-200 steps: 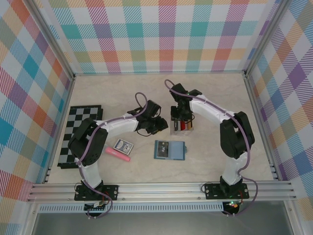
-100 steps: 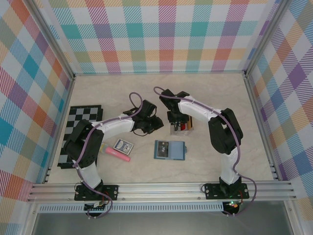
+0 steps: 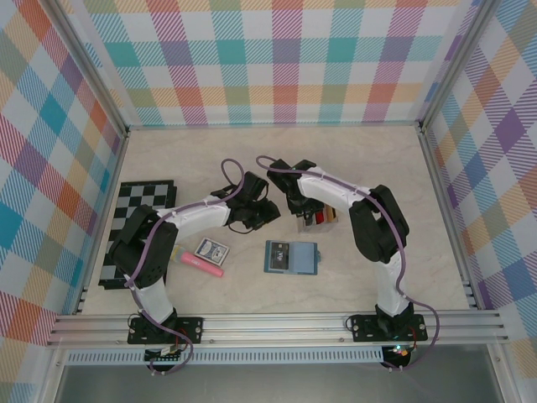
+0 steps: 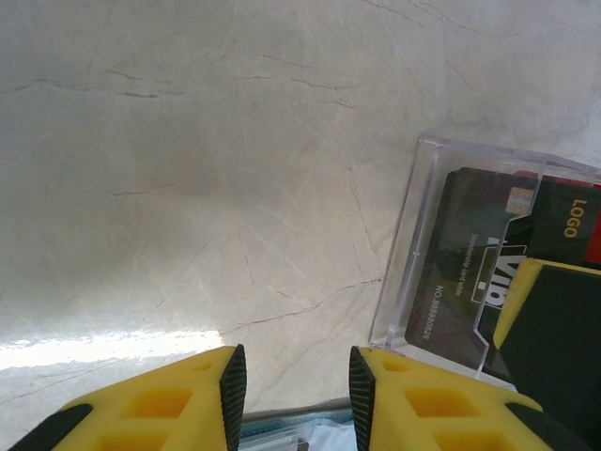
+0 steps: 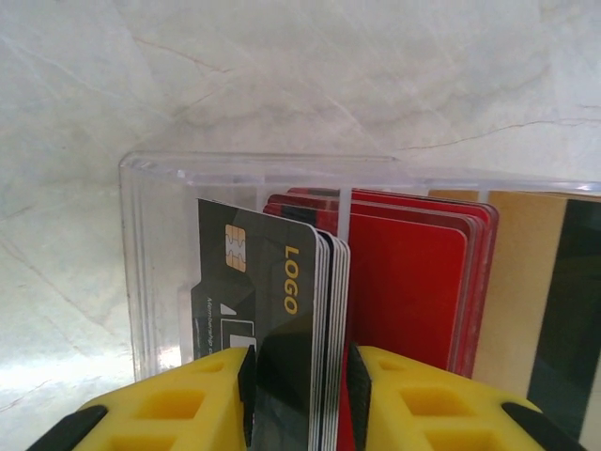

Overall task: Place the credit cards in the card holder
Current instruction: Pick up the credit card from the storage box.

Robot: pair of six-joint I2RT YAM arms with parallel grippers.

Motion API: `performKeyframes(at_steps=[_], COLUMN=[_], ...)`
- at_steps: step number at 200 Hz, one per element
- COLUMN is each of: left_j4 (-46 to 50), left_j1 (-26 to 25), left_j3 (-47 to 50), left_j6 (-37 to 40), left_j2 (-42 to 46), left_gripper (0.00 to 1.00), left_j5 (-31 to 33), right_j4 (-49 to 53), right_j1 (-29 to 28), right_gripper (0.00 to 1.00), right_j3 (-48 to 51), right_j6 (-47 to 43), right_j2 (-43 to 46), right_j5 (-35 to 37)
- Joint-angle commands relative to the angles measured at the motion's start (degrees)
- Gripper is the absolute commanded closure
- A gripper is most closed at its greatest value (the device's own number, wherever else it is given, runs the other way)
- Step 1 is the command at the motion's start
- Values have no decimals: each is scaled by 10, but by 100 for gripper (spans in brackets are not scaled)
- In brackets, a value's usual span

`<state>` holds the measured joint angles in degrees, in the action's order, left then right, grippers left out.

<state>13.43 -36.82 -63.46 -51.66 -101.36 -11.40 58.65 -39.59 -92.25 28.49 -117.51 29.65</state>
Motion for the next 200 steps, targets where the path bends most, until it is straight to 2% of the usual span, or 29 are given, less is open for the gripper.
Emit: performKeyframes(at_steps=[1, 46, 64, 150, 200], left_j4=[6, 5, 5, 1, -1], left_j1=[7, 7, 7, 7, 7], left_j3=[6, 8, 8, 9, 11], left_j6=[-4, -4, -4, -4, -5], left_j2=[19, 18, 17, 16, 16], left_gripper=[64, 64, 64, 63, 63], left_j5=[3, 0, -2, -7, -10], right_j4=[25, 21, 19, 24, 24], right_j1=[2, 2, 2, 2, 3], right_gripper=[66, 69, 74, 78, 85], right_j3=[6, 24, 27, 29, 33], right_j6=[-14, -13, -14, -13, -12], right_j2=[27, 35, 39, 50, 60], right_j5=[33, 35, 35, 48, 44])
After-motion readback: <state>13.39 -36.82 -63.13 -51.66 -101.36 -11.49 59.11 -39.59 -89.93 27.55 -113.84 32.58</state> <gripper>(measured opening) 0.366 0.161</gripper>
